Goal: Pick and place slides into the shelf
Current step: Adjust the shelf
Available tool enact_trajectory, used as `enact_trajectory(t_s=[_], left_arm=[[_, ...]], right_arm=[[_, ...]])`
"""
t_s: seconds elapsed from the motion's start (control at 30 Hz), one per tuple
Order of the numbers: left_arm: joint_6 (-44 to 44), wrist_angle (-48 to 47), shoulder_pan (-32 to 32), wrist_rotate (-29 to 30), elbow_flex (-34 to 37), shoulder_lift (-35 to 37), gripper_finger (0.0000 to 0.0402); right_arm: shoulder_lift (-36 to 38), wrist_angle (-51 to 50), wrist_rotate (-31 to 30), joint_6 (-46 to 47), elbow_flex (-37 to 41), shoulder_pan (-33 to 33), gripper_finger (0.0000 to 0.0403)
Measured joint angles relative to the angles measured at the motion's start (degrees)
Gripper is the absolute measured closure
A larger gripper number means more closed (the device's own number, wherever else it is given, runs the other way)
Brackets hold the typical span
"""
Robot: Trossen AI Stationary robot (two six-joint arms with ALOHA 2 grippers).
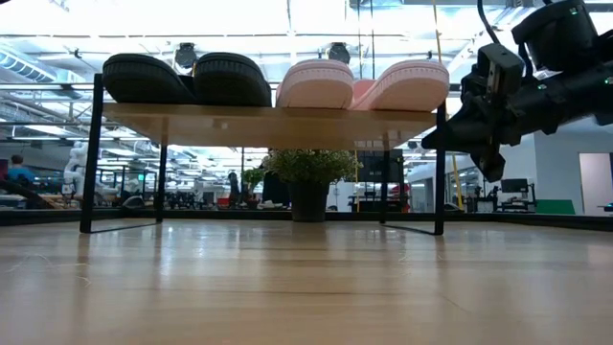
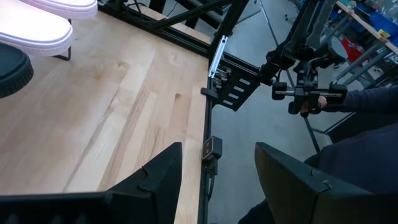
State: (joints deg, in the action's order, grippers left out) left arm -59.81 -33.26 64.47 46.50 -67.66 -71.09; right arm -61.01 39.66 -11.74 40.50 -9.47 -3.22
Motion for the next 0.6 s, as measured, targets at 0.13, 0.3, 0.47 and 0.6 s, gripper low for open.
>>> enact_trajectory(t_s=[0.13, 0.3, 0.47, 0.6], left_arm=[[0.13, 0.02, 0.0, 0.0, 0.0, 0.0, 0.0204], [0.13, 0.02, 0.0, 0.0, 0.0, 0.0, 0.0204], [0.11, 0.04, 0.0, 0.0, 0.0, 0.0, 0.0204], [0.09, 0.04, 0.0, 0.0, 0.0, 0.0, 0.0204]], right_arm=[[0.0, 0.0, -0.05, 0.79, 0.0, -1.08, 0.0403], [0.0, 1.05, -0.05, 1.06, -0.07, -2.28, 0.0403], [-0.1, -0.2, -0.01, 0.98, -1.37, -3.56, 0.0403], [-0.09, -3.21, 0.02, 1.31, -2.85, -4.68, 0.0403]])
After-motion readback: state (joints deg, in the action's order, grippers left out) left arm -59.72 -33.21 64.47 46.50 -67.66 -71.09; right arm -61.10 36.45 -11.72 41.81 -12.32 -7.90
